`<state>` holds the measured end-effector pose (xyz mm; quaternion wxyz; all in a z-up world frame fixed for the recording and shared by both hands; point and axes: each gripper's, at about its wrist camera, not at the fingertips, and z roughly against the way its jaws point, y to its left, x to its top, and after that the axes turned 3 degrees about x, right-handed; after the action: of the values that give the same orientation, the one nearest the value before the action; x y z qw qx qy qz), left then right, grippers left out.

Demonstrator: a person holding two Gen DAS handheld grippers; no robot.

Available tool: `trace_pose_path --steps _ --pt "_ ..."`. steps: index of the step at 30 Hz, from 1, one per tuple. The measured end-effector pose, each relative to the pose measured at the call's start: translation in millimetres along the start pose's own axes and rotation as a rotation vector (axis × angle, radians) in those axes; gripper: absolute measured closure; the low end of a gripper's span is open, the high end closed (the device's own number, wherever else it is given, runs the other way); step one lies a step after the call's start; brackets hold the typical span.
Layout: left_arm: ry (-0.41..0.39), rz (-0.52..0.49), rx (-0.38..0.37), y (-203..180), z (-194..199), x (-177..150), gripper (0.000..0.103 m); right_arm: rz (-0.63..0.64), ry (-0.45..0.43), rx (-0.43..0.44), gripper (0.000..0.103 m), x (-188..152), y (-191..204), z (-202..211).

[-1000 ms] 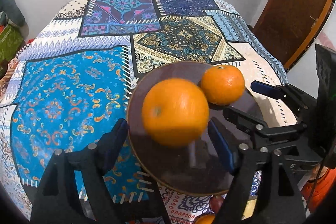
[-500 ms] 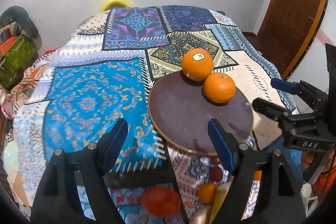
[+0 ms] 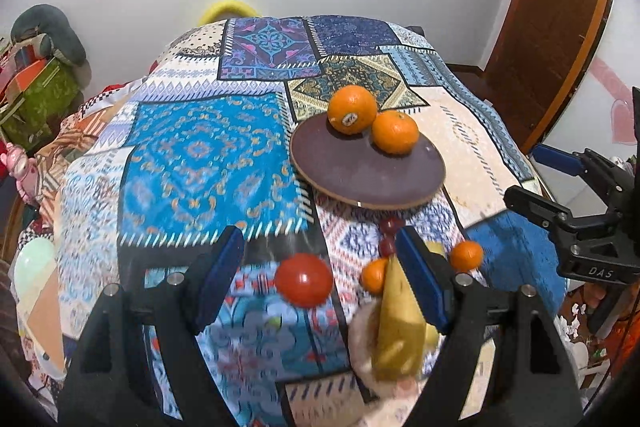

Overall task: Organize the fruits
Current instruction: 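Withdraw both tools from the plate toward the yellow cylindrical fruit, then grasp a yellow cylindrical fruit with the left tool while the right tool grasps the other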

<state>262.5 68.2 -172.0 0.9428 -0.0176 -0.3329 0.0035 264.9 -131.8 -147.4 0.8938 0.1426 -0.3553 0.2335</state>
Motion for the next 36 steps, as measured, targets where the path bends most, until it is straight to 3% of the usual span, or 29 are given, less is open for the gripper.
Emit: trace_pose_path --steps 8,14,20,24,36 --pt "0.001 0.001 -0.003 -7.6 23.1 -34.2 0.025 -0.004 0.003 0.006 0.021 -25.5 18.4 28.6" --pt "0.029 -0.017 -0.029 -21.8 18.1 -52.2 0.025 -0.018 0.015 0.008 0.021 -44.6 27.5 39.2" --pt "0.087 -0.056 -0.054 -38.9 -4.3 -57.4 0.035 -0.008 0.032 0.009 0.021 -58.1 34.8 39.6" --pt "0.145 -0.093 -0.080 -50.3 -25.2 -55.1 0.052 0.000 0.046 0.005 0.021 -62.8 35.9 34.9" --pt "0.188 -0.135 -0.089 -65.2 -67.3 -48.0 0.059 -0.019 0.073 0.016 0.021 -68.8 27.8 22.0"
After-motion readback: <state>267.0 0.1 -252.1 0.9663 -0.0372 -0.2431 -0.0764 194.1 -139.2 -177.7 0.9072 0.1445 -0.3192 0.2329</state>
